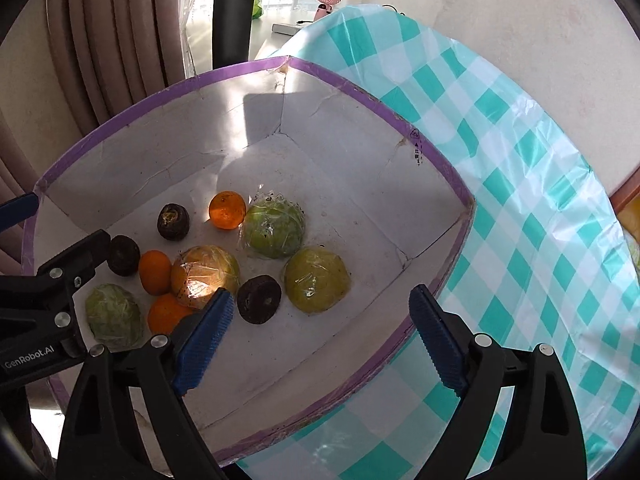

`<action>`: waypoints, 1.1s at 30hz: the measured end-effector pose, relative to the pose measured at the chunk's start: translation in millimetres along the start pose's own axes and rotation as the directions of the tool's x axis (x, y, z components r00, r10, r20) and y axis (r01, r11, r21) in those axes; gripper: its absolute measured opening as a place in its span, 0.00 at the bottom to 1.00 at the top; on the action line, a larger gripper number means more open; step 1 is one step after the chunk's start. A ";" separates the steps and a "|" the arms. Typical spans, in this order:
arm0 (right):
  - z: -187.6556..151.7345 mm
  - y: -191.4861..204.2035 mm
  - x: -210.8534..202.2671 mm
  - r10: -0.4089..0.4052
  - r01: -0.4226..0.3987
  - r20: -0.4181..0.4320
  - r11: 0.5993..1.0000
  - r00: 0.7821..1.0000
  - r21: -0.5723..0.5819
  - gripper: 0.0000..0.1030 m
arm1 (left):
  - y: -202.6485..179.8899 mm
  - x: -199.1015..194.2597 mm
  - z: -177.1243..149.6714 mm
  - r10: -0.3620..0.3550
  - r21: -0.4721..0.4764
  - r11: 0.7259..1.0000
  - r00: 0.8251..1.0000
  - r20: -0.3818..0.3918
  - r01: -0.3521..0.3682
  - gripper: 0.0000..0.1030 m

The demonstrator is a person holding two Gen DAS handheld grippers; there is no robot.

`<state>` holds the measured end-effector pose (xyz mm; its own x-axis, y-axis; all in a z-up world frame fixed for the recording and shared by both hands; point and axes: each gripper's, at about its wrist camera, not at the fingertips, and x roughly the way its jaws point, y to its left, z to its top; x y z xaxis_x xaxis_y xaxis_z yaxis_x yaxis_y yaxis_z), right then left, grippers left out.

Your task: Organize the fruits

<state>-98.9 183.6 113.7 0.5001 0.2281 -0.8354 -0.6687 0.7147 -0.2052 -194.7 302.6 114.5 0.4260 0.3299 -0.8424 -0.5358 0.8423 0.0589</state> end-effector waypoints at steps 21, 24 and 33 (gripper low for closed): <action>7.0 -6.2 12.2 0.080 -0.080 -0.018 0.996 0.997 0.026 0.84 | -10.9 23.1 8.1 -0.003 0.048 0.999 0.999 -0.051 0.005 0.98; 7.8 -6.1 12.5 0.088 -0.088 -0.021 0.996 0.996 0.023 0.84 | -9.1 26.1 11.9 -0.018 0.040 0.999 0.996 -0.089 0.022 0.98; 12.9 -2.6 19.2 0.086 -0.087 -0.063 0.996 0.994 -0.017 0.84 | -5.7 32.9 11.0 -0.039 0.035 0.998 0.991 -0.132 0.044 0.98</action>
<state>-80.5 194.7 104.8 0.4049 0.2467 -0.8805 -0.7191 0.6807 -0.1399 -169.6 313.4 92.3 0.3464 0.2380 -0.9074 -0.4907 0.8704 0.0410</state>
